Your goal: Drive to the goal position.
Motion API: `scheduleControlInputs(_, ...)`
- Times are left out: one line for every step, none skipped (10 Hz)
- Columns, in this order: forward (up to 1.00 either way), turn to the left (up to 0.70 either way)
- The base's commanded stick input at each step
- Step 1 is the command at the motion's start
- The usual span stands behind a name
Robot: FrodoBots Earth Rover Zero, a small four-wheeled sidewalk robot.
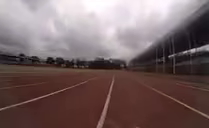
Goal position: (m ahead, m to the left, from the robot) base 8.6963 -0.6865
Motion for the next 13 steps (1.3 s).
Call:
scheduleControlInputs(0.7, 0.0)
scheduleControlInputs(0.7, 0.0)
scheduleControlInputs(0.7, 0.0)
scheduleControlInputs(0.7, 0.0)
scheduleControlInputs(0.7, 0.0)
scheduleControlInputs(0.7, 0.0)
scheduleControlInputs(0.7, 0.0)
scheduleControlInputs(0.7, 0.0)
scheduleControlInputs(0.7, 0.0)
scheduleControlInputs(0.7, 0.0)
scheduleControlInputs(0.7, 0.0)
scheduleControlInputs(0.7, 0.0)
scheduleControlInputs(0.7, 0.0)
